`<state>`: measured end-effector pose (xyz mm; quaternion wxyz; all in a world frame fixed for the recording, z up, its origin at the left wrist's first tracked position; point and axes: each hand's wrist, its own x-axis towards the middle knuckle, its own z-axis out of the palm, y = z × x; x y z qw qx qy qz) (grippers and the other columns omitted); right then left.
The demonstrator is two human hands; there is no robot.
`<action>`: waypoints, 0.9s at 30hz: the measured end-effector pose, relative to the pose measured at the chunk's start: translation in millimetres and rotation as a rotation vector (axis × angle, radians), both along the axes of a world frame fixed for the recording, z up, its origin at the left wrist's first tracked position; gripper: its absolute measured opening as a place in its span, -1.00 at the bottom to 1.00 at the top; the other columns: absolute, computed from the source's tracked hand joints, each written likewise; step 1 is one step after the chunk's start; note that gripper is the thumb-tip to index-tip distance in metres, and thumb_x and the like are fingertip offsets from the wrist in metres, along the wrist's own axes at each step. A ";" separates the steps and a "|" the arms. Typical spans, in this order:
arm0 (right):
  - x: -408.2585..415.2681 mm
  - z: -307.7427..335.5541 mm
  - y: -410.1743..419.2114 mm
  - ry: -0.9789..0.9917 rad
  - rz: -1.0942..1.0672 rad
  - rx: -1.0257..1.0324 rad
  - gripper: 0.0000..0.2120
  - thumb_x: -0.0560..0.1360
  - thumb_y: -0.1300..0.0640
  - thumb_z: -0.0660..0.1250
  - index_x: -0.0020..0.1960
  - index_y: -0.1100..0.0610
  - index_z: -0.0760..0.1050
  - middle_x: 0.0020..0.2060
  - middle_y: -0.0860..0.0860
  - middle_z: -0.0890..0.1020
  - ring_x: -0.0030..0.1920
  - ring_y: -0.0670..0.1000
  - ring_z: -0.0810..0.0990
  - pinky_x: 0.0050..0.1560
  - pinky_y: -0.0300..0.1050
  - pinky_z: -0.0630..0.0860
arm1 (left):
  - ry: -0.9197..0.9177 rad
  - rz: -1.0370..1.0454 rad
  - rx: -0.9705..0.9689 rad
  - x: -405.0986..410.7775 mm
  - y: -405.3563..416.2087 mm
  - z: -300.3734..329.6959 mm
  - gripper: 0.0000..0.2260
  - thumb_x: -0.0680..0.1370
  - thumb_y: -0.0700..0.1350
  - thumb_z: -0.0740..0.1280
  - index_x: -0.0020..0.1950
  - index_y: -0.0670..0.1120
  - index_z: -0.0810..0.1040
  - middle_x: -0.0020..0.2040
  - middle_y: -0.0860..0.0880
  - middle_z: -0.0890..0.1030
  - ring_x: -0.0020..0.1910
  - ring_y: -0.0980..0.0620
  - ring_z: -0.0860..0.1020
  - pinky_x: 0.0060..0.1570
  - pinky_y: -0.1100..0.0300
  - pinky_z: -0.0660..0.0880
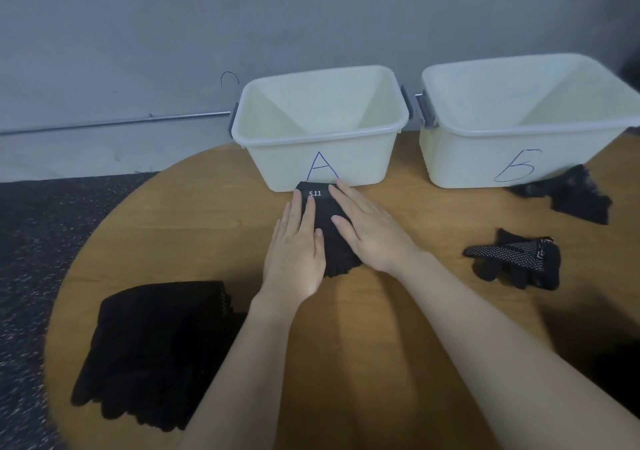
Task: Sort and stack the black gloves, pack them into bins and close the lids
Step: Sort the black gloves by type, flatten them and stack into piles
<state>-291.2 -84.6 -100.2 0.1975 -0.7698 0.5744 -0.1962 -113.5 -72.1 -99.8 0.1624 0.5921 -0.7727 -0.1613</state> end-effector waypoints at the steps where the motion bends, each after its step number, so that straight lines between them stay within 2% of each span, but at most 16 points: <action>1: -0.2 2.7 0.2 0.005 0.007 0.015 -0.45 0.74 -0.13 -0.05 0.68 -0.03 -0.04 0.67 -0.11 -0.05 0.65 -0.08 -0.06 0.63 0.06 0.06 | -0.021 -0.001 -0.006 -0.4 0.7 2.4 -0.49 0.76 -0.05 -0.01 0.69 -0.02 -0.11 0.69 -0.01 -0.19 0.67 0.01 -0.15 0.64 0.03 -0.06; 4: -3.0 17.8 6.5 0.031 0.004 0.030 -0.44 0.73 -0.15 -0.05 0.68 -0.04 -0.06 0.67 -0.11 -0.08 0.66 -0.07 -0.10 0.63 0.08 0.03 | -0.104 0.018 -0.043 -3.5 4.9 13.9 -0.49 0.76 -0.03 -0.02 0.69 -0.06 -0.09 0.70 -0.05 -0.16 0.67 -0.03 -0.14 0.64 0.01 -0.09; 7: -15.8 31.6 28.8 -0.012 -0.119 -0.046 -0.41 0.71 -0.20 0.01 0.68 -0.03 0.04 0.67 -0.11 0.02 0.65 -0.09 -0.06 0.64 0.06 -0.06 | -0.077 0.064 -0.124 -11.7 13.7 28.2 -0.49 0.75 0.01 0.02 0.68 -0.11 0.05 0.70 -0.11 -0.08 0.68 -0.07 -0.11 0.63 0.01 -0.13; 10: -49.1 29.7 63.3 -0.088 -0.394 -0.183 -0.44 0.67 -0.15 0.20 0.60 0.05 0.26 0.61 -0.03 0.25 0.64 -0.04 0.09 0.64 0.04 -0.06 | -0.020 0.009 -0.298 -31.5 25.8 43.3 -0.54 0.74 -0.03 0.06 0.62 -0.15 0.25 0.68 -0.19 0.03 0.67 -0.13 -0.04 0.62 -0.03 -0.08; 13: -87.6 19.5 102.5 -0.108 -0.665 -0.241 -0.49 0.62 -0.05 0.33 0.50 0.15 0.41 0.54 0.05 0.40 0.60 0.05 0.22 0.63 0.12 0.03 | 0.033 -0.100 -0.362 -64.1 36.6 59.7 -0.53 0.69 -0.04 0.06 0.58 -0.16 0.33 0.67 -0.19 0.11 0.67 -0.14 0.00 0.63 -0.07 -0.03; 17: -107.1 2.8 144.0 -0.016 -0.772 -0.230 -0.50 0.61 -0.01 0.35 0.47 0.19 0.44 0.52 0.07 0.42 0.61 0.05 0.20 0.64 0.09 -0.03 | 0.118 -0.348 -0.347 -116.7 45.7 68.4 -0.61 0.73 -0.12 0.11 0.56 -0.17 0.38 0.67 -0.16 0.10 0.68 -0.10 -0.03 0.63 0.00 -0.08; 20: -114.5 -8.7 159.2 -0.040 -0.820 -0.197 -0.48 0.64 -0.01 0.32 0.53 0.16 0.37 0.58 0.07 0.33 0.64 0.04 0.09 0.64 0.06 -0.08 | 0.095 -0.554 -0.305 -159.2 41.3 63.4 -0.60 0.73 -0.15 0.11 0.58 -0.13 0.35 0.69 -0.12 0.03 0.68 -0.07 -0.04 0.62 0.03 -0.01; 23: -113.8 -20.0 166.6 -0.065 -0.826 -0.165 -0.44 0.66 0.00 0.28 0.59 0.16 0.28 0.62 0.09 0.22 0.66 0.04 0.01 0.64 0.12 -0.01 | 0.035 -0.726 -0.234 -201.5 21.5 50.5 -0.58 0.72 -0.19 0.13 0.60 -0.11 0.32 0.70 -0.08 0.03 0.67 -0.06 0.01 0.62 0.03 0.05; 25: -108.8 -26.7 168.5 0.012 -0.827 -0.146 -0.43 0.65 -0.03 0.24 0.60 0.15 0.26 0.64 0.09 0.18 0.66 0.04 0.00 0.64 0.12 -0.01 | 0.016 -0.755 -0.155 -226.1 6.0 39.9 -0.55 0.71 -0.22 0.16 0.62 -0.11 0.29 0.69 -0.07 0.05 0.66 -0.05 0.04 0.63 0.05 0.04; 27: -107.4 -29.3 167.7 0.073 -0.859 -0.143 -0.41 0.62 -0.06 0.22 0.59 0.13 0.27 0.63 0.09 0.20 0.66 0.05 0.03 0.64 0.14 0.01 | 0.022 -0.732 -0.046 -248.5 -9.3 28.9 -0.53 0.71 -0.22 0.15 0.64 -0.08 0.26 0.69 -0.06 0.05 0.66 -0.04 0.04 0.60 0.17 -0.04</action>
